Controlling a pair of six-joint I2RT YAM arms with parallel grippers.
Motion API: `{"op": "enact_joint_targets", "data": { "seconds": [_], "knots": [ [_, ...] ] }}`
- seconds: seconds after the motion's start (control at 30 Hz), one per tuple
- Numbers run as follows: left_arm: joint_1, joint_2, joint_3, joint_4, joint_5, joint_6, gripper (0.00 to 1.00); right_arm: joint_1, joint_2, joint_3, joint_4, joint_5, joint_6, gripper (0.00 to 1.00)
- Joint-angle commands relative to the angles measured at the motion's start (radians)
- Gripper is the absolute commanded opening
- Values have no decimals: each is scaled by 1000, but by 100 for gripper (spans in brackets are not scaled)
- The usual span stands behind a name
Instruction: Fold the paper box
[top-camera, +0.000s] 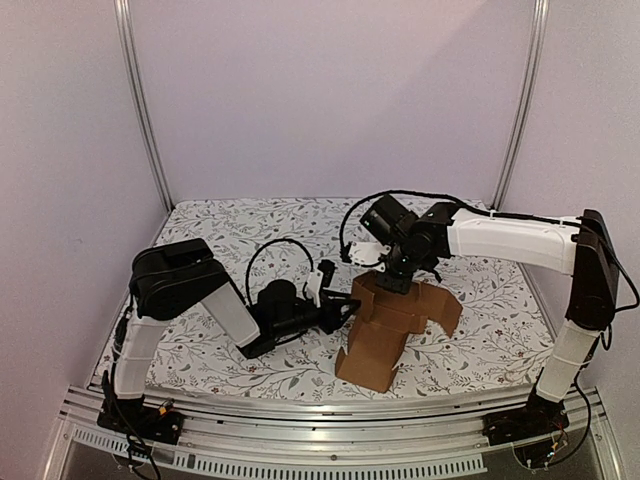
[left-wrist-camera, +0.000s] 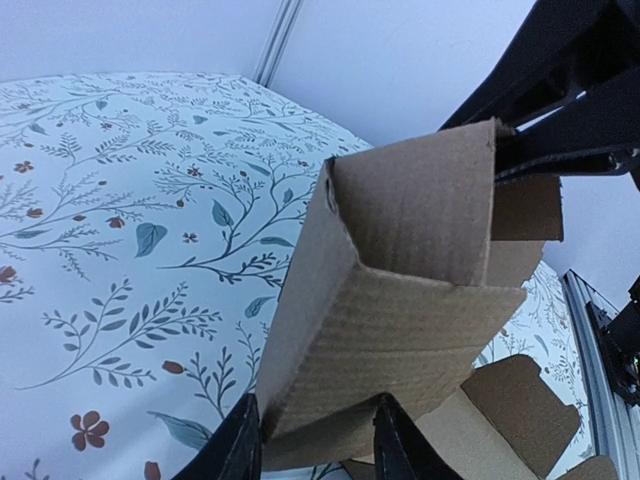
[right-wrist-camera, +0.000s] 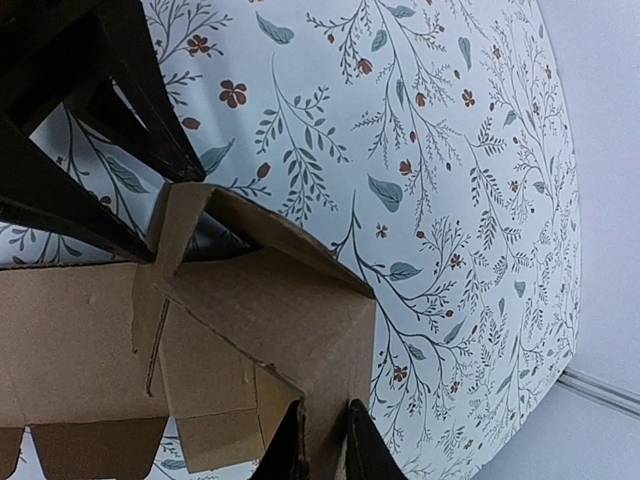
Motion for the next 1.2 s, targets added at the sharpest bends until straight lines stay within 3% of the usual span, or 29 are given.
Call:
{"op": "enact_joint_targets", "data": {
  "seconds": [0.0, 0.3, 0.37, 0.47, 0.67, 0.87, 1.17],
  "knots": [
    [14, 22, -5, 27, 14, 2, 40, 13, 24, 10, -29, 13, 12, 13],
    [29, 13, -30, 66, 67, -18, 47, -6, 39, 66, -31, 74, -42, 11],
    [33, 10, -34, 69, 84, -21, 62, -7, 53, 67, -32, 89, -58, 10],
    [37, 8, -31, 68, 102, -24, 74, -7, 77, 68, -35, 104, -78, 8],
    [41, 5, -33, 63, 106, -21, 74, -4, 99, 67, -45, 87, -81, 7],
    [43, 22, -12, 32, 108, -27, 65, -2, 77, 63, -62, 43, -44, 10],
    [44, 48, 21, 34, 211, -103, 68, 7, 25, 42, -74, -18, -15, 11]
  ]
}}
